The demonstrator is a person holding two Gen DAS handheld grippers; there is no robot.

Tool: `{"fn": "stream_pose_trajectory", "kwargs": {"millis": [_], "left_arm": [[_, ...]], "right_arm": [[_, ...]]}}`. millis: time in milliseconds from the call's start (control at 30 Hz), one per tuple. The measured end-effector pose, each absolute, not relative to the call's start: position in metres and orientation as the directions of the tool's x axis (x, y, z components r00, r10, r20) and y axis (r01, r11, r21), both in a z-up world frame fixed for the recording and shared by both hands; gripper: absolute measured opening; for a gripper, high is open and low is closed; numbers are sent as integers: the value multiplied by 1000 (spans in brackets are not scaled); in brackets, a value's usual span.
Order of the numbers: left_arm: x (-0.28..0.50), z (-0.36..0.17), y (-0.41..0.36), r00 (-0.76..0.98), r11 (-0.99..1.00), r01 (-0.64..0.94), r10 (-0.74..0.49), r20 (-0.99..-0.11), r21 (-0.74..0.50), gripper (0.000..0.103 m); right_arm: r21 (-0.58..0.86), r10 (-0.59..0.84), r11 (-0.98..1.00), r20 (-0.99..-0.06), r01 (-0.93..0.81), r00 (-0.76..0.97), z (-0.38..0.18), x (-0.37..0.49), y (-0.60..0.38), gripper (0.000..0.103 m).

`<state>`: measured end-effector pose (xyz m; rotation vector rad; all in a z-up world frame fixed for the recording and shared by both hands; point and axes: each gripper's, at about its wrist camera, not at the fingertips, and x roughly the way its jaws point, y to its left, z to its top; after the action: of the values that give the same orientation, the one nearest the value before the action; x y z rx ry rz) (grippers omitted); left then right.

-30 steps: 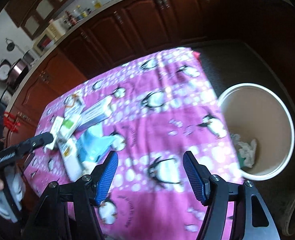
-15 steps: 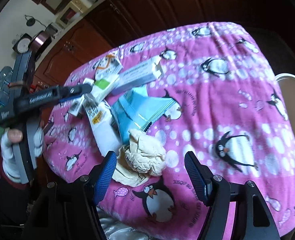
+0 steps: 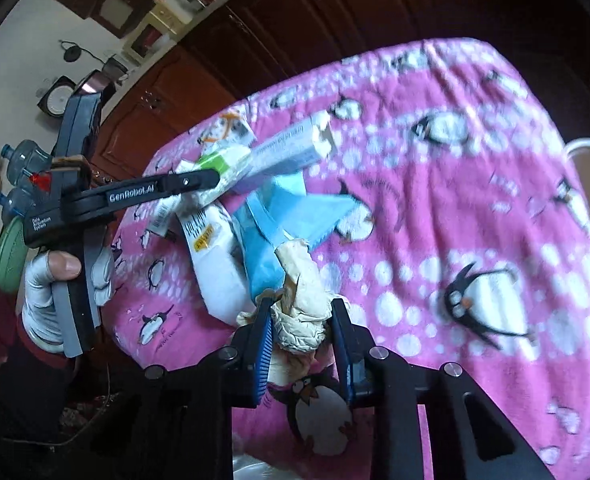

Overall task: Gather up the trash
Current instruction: 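Grasp the green-printed wrapper with the left tool while the right tool grasps beige tissue, then carry wrapper and tissue over the white bucket and open both tools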

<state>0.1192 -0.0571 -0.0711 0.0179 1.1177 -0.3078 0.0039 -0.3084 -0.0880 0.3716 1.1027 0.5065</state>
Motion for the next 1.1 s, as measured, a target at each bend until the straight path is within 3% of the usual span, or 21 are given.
{"fn": "stream_pose_trajectory", "kwargs": {"millis": [433, 1100], "left_arm": [[85, -16, -103, 435, 899, 380, -380, -816, -216, 26], [62, -14, -216, 358, 808, 551, -456, -815, -210, 26]], "right_arm": [[520, 517, 842, -696, -146, 498, -43, -3, -364, 26], [499, 391, 866, -703, 20, 594, -40, -16, -444, 26]]}}
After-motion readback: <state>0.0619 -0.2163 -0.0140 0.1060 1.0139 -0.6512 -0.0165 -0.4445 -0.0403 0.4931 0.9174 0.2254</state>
